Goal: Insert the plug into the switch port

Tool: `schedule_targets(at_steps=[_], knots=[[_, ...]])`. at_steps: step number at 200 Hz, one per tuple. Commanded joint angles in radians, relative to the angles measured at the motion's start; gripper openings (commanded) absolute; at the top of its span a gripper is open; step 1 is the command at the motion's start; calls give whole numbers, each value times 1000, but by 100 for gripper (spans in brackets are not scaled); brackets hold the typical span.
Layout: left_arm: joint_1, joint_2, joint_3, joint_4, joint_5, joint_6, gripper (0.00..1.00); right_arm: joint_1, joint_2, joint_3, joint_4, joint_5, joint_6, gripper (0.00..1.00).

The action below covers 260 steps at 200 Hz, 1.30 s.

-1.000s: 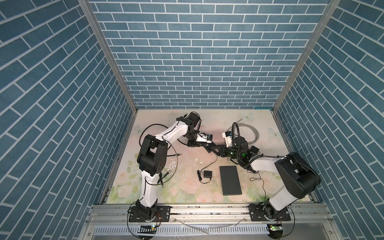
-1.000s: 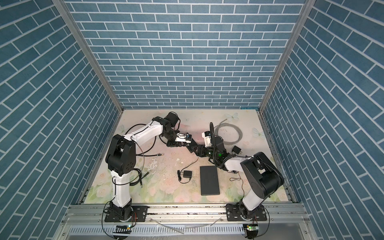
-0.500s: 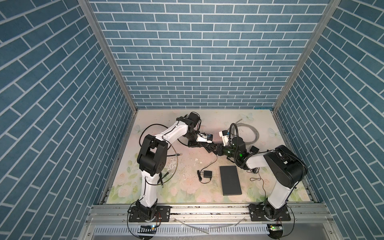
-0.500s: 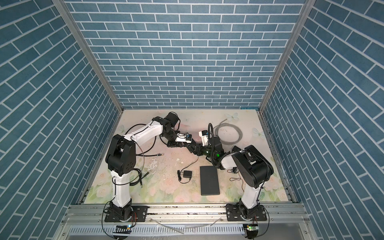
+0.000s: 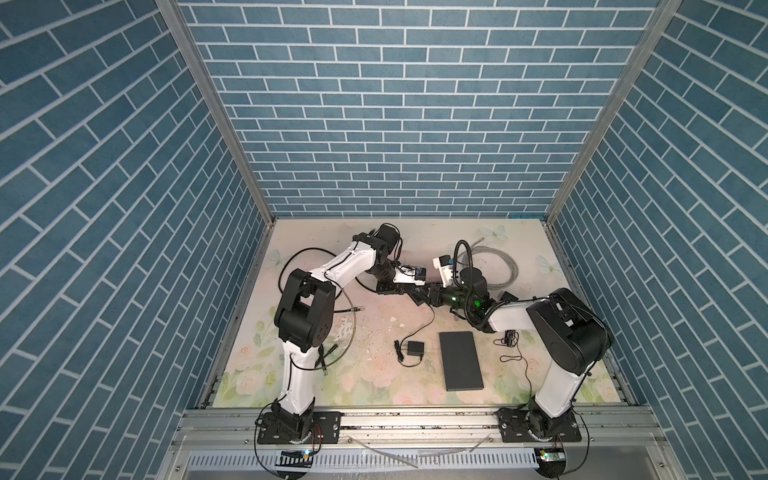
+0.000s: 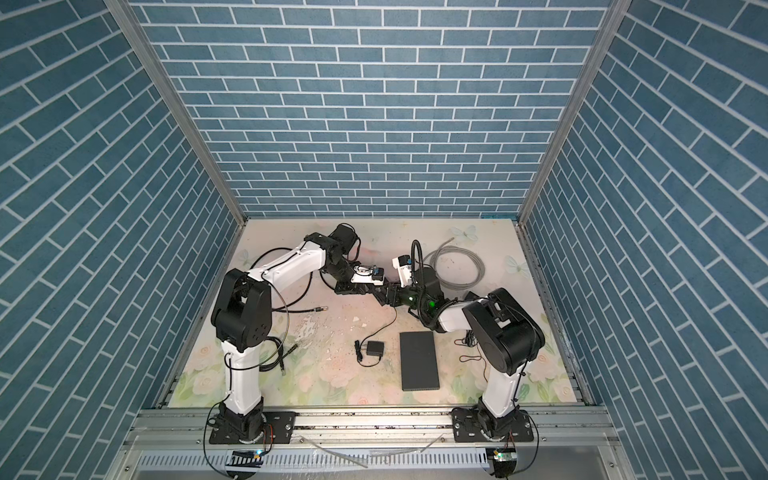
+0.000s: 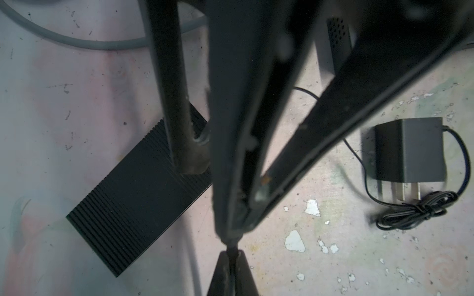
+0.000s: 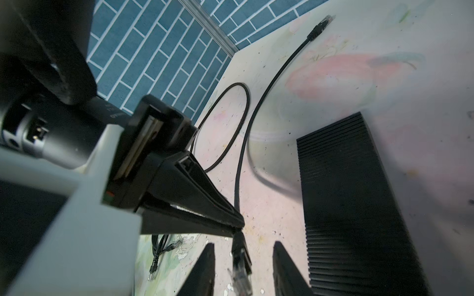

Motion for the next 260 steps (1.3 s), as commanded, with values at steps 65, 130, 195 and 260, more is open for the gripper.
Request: schedule_targets(at_steps=[65, 130, 195, 260], knots=[[3, -23, 11, -30, 25, -3, 1, 9, 13, 18, -6, 4, 7, 17], [4, -115, -159, 300, -73, -81, 43, 3, -26, 30, -118, 16, 118, 13], [0, -206, -338, 489, -19, -190, 45, -3, -31, 42, -128, 34, 297, 12], [-42, -231, -454, 621, -1, -338, 46, -4, -21, 62, -133, 22, 368, 11]])
